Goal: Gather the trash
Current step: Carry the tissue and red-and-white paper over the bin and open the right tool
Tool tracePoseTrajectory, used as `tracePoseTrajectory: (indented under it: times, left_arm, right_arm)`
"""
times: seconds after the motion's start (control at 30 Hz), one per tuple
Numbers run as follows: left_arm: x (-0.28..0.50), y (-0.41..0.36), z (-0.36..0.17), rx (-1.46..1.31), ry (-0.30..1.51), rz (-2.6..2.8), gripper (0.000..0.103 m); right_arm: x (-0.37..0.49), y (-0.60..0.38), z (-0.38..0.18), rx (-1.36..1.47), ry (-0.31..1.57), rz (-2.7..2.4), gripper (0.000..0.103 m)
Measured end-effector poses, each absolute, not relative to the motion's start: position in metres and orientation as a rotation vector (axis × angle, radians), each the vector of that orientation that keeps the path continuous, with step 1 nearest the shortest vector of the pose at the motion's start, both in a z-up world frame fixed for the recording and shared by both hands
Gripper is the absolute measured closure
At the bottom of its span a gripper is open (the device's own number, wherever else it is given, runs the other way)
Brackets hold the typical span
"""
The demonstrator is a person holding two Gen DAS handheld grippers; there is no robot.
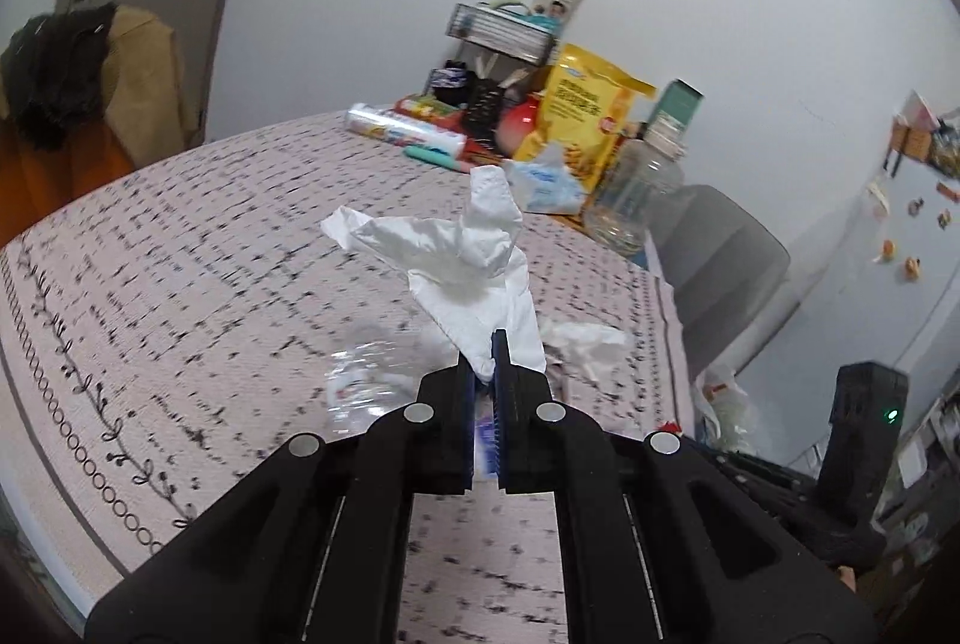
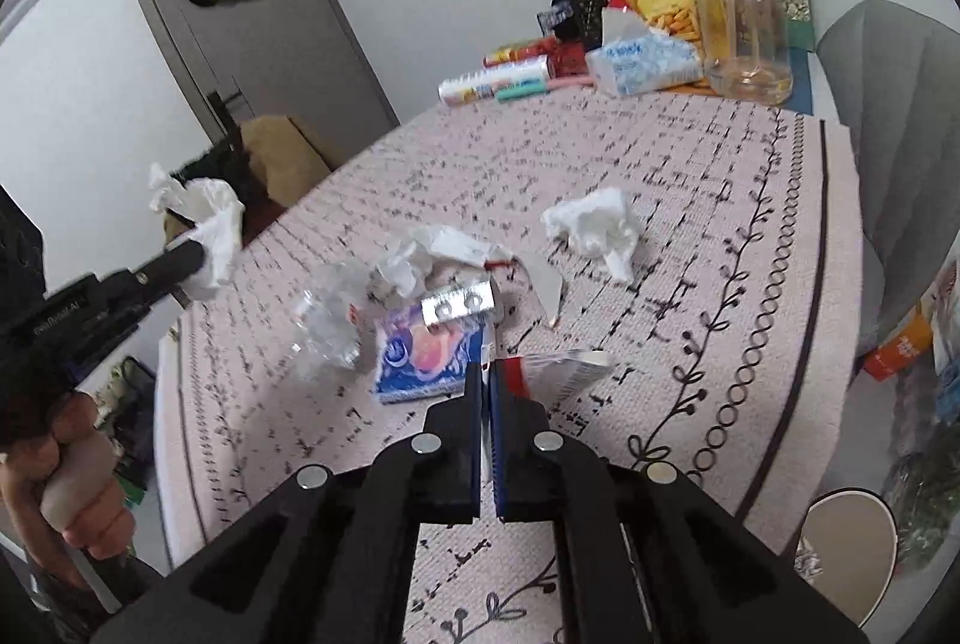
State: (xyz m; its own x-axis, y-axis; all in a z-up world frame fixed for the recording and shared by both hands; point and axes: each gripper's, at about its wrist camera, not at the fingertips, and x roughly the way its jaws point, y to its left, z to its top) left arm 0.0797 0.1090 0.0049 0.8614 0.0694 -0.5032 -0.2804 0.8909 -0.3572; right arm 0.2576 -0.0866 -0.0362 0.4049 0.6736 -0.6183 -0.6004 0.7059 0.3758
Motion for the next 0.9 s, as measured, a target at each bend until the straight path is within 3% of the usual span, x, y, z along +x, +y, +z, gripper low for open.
tracePoseTrajectory:
  times: [0.47,0.9]
  left_arm:
    - [0.142,-0.001,0.023,-0.311,0.531,0.008,0.098]
    - [0.198,-0.078,0.0,-0.215,0.612,-0.099,0.098]
  right_arm:
    - [0.246,-0.206,-0.001,0.224,0.7,0.655,0.099]
    - [0.261,-0.313,-0.04,0.313,0.73,0.427,0.099]
